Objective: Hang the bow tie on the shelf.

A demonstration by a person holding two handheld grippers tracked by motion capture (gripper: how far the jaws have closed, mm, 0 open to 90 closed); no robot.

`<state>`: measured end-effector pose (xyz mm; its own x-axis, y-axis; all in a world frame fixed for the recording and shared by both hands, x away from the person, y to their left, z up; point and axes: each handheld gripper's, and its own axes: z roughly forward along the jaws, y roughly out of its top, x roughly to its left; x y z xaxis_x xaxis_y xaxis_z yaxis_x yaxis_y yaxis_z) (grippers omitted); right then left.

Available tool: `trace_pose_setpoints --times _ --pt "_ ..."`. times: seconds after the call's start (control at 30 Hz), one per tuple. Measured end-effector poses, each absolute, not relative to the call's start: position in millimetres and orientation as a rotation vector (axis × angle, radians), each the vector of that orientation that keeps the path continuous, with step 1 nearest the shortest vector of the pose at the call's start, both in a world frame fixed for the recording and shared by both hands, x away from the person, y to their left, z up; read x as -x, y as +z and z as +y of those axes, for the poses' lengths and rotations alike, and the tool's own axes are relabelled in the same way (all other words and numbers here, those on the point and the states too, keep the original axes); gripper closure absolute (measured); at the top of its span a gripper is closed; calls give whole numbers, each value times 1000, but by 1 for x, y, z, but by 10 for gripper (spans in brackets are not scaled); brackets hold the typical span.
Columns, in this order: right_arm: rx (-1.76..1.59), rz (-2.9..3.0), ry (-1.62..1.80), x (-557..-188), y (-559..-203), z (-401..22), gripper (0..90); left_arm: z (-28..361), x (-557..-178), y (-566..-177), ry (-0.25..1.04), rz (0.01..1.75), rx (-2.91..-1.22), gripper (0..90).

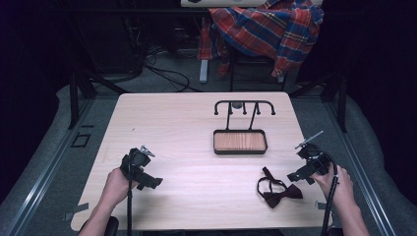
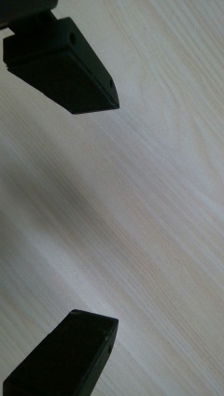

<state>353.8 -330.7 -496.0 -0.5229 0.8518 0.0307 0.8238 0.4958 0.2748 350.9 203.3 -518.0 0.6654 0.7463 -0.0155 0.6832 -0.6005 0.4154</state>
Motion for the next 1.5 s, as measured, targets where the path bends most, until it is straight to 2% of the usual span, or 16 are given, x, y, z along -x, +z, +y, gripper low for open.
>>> trace_pose_setpoints --times 0.63,0.87,1.0,1.13,1.23,1.33,1.5 --pt "-1397 2623 331 -355 -493 -318 1 203 -351 -518 227 1127 -2494 0" --pt "-1302 2679 319 -355 -497 -302 4 205 -352 -518 225 1126 -2495 0" --pt "-1237 2692 322 -353 -502 -290 125 204 -351 -518 226 1120 -2497 0" --pt "-1201 2725 324 -354 -508 -285 158 203 -351 -518 232 1121 -2499 0" --pt "-1181 2738 315 -357 -511 -282 227 202 -351 -518 227 1117 -2505 0" --pt "-1185 2739 328 -358 -514 -279 242 202 -351 -518 227 1116 -2507 0" --pt "-1168 2755 323 -359 -521 -270 331 202 -351 -518 228 1115 -2506 0"
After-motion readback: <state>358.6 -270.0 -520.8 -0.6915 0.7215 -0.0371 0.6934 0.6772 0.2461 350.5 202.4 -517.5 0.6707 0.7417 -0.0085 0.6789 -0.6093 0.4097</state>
